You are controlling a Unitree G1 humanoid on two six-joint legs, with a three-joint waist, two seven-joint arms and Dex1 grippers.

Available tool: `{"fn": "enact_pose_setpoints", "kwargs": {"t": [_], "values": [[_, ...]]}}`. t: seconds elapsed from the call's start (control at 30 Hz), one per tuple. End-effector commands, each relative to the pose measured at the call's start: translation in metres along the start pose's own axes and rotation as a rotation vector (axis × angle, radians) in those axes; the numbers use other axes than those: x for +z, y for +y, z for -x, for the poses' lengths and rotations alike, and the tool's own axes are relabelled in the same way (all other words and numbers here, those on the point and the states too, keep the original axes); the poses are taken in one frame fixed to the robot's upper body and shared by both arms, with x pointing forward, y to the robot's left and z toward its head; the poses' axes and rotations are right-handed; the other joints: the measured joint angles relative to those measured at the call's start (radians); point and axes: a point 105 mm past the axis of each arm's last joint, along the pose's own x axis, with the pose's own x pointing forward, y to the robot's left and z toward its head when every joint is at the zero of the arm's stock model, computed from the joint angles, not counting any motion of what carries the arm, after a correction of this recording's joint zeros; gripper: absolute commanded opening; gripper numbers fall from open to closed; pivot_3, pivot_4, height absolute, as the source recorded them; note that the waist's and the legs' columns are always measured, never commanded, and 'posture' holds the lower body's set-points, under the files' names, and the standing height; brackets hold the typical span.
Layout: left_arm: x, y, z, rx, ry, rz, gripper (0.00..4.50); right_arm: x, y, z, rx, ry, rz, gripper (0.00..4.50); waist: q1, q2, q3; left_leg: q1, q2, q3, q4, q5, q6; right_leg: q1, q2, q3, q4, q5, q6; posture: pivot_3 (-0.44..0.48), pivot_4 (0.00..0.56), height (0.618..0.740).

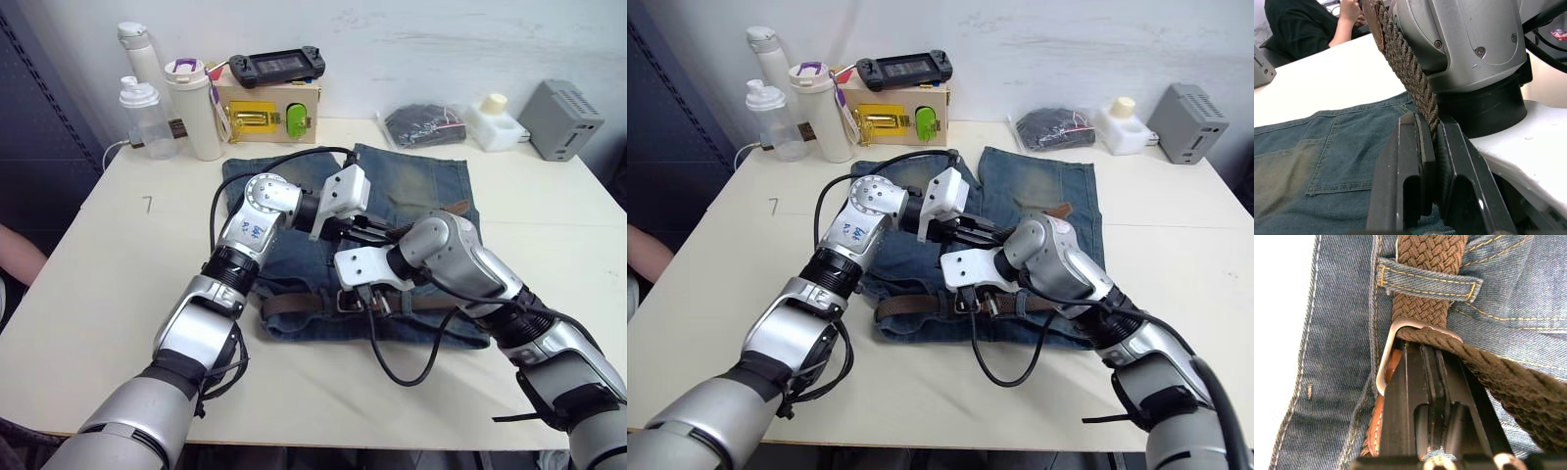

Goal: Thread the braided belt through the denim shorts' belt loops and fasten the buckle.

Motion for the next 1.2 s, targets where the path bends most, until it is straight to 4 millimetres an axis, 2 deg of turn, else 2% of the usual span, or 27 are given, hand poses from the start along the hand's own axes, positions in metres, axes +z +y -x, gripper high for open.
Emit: {"fn": "enact_pose_setpoints", "kwargs": {"t": [0.03,0.27,0.37,0.57,0.73,0.77,0.87,1.0,1.2], "values": [[0.082,0.012,-0.026,-0.037,-0.186,-0.271,0.00,-0.038,0.061,-0.069,0.282,0.129,-0.103,0.05,0.000,0.000,0.000,0.000,0.000,0.000,0.000,0.000,0.000,0.000,0.000,0.000,-0.001,0.000,0.000,0.000,0.150,0.645],[0.064,0.010,-0.008,-0.026,-0.134,-0.260,0.00,-0.037,0.056,-0.067,0.245,0.116,-0.126,0.05,-0.001,0.000,0.000,0.000,0.000,-0.001,-0.001,0.000,0.000,0.000,0.000,0.000,-0.002,0.000,0.001,0.000,0.150,0.645],[0.047,0.006,0.006,0.037,-0.118,-0.220,0.00,-0.036,0.043,-0.062,0.152,0.093,-0.155,0.05,-0.004,0.000,-0.001,0.000,0.000,-0.001,-0.003,0.001,-0.001,0.000,0.000,0.000,-0.003,0.000,0.001,0.000,0.150,0.645],[0.005,-0.003,0.054,0.313,-0.048,-0.120,0.00,-0.008,0.015,-0.020,-0.067,-0.148,-0.297,0.05,-0.017,-0.001,-0.001,0.001,0.004,-0.001,-0.010,0.004,-0.005,0.003,0.002,-0.002,-0.005,0.001,0.001,0.000,0.150,0.645],[-0.019,-0.025,0.087,0.449,0.040,-0.057,0.00,0.002,0.013,0.016,-0.179,-0.287,-0.385,0.05,-0.024,0.003,0.006,-0.001,0.007,-0.001,-0.011,0.006,-0.008,0.001,0.004,-0.003,-0.004,0.001,0.001,0.000,0.150,0.645],[-0.020,-0.030,0.092,0.466,0.051,-0.049,0.00,0.003,0.012,0.022,-0.203,-0.306,-0.402,0.05,-0.024,0.009,0.015,-0.001,0.007,-0.001,-0.013,0.006,-0.008,0.000,0.004,-0.003,-0.004,0.001,0.001,0.000,0.150,0.645],[-0.022,-0.050,0.101,0.506,0.092,-0.027,0.00,0.012,0.013,0.039,-0.272,-0.391,-0.464,0.05,-0.023,0.012,0.025,-0.002,0.007,-0.002,-0.023,0.007,-0.009,-0.003,0.004,-0.003,-0.008,0.001,0.001,0.000,0.150,0.645],[-0.019,-0.067,0.108,0.534,0.134,-0.008,0.00,0.018,0.016,0.057,-0.343,-0.451,-0.531,0.05,-0.023,0.014,0.039,-0.002,0.007,-0.002,-0.026,0.007,-0.008,-0.003,0.004,-0.003,-0.012,0.001,0.001,0.000,0.150,0.645],[-0.018,-0.084,0.114,0.530,0.196,-0.013,0.00,0.015,0.020,0.078,-0.460,-0.473,-0.580,0.05,-0.025,0.015,0.041,-0.002,0.007,-0.001,-0.026,0.008,-0.008,-0.002,0.004,-0.004,-0.013,0.001,0.001,0.000,0.150,0.645]]}}
